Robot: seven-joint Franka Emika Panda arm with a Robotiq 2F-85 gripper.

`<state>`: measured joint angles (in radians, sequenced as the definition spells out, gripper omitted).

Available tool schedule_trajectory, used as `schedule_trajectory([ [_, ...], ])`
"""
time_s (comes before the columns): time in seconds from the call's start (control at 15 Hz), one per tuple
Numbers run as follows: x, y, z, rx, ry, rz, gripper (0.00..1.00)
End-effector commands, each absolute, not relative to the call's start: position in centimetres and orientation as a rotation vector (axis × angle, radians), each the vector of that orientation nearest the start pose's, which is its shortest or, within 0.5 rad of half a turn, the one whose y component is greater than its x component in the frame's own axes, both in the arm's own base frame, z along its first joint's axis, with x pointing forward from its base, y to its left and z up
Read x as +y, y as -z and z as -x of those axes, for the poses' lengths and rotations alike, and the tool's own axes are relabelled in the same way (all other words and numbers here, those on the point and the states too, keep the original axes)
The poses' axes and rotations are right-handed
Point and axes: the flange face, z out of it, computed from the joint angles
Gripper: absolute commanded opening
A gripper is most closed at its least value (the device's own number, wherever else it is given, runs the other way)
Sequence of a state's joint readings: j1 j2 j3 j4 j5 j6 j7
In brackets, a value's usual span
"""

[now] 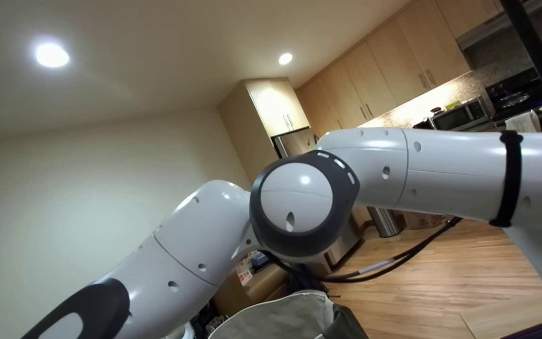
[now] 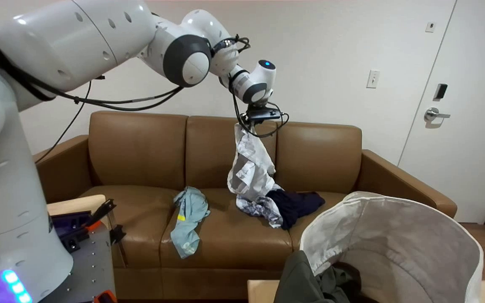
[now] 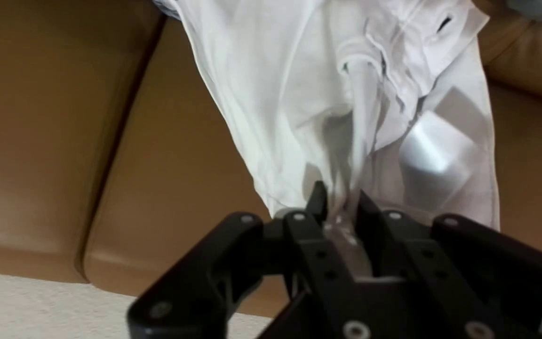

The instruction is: Remove the white short from the carrier bag and put it on the couch

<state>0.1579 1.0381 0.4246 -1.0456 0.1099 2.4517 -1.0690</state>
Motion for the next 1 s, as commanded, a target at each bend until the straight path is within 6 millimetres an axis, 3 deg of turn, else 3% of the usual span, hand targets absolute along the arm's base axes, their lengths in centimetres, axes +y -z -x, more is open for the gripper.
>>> schedule_trajectory([
  [0.0, 32.7, -26.7, -74.2, -1.681, 0.723, 2.185, 0.13],
  [0.2, 32.5, -26.4, -74.3, -1.685, 0.720, 2.194, 0.13],
  [0.33, 33.0, -25.2, -73.9, -1.714, 0.605, 2.158, 0.09],
  [0.67, 34.9, -19.5, -69.8, -1.613, 0.455, 2.119, 0.09],
  [0.93, 34.9, -14.1, -66.1, -1.610, 0.308, 2.072, 0.08],
])
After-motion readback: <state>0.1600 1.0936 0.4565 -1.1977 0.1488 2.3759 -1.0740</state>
